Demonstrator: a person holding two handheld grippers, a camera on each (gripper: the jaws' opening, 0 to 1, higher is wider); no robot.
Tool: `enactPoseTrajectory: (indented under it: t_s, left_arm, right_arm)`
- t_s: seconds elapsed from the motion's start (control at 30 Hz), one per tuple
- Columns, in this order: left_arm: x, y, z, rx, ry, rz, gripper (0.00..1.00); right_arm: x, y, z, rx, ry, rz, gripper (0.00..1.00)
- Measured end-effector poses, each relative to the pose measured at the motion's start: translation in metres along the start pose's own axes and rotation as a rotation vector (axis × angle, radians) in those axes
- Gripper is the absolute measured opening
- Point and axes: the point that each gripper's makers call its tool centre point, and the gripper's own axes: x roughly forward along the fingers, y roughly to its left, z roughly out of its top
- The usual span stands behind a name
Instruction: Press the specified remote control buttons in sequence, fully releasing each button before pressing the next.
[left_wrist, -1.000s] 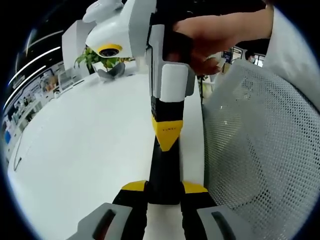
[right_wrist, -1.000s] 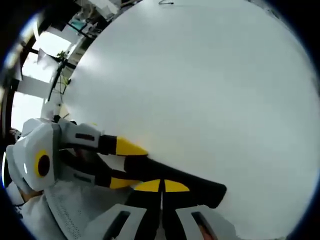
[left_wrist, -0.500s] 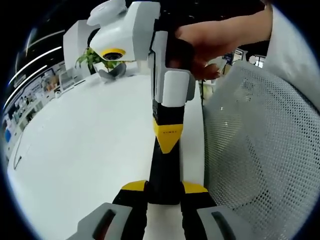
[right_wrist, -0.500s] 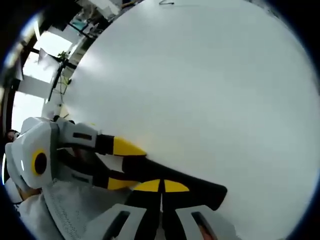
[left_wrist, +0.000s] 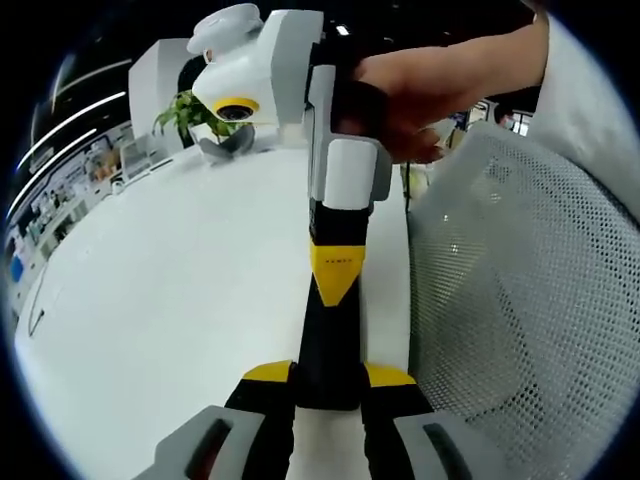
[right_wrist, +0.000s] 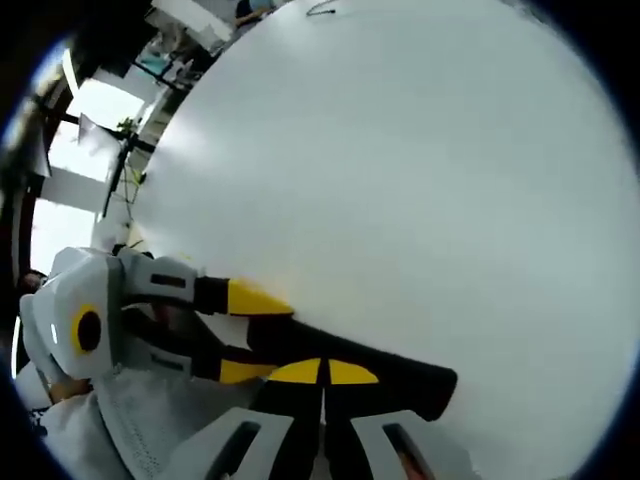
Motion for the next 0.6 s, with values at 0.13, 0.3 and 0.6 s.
enactPoseTrajectory:
  t_s: [0.13,0.3,0.6]
  left_arm:
    - [-0.001,-0.002,0.000,0.004,0.002,0.001,0.24]
    - [-0.001,-0.003,0.000,0.007,0.004,0.000,0.24]
    - [-0.002,-0.003,0.000,0.005,0.005,0.003,0.24]
  right_arm:
    - [-0.005,0.009,0.011,0.065,-0.104,0.114,0.00]
    - [0.001,0.016,0.003,0.017,-0.043,0.119,0.00]
    - [0.006,0.015,-0.002,-0.031,-0.006,0.080,0.00]
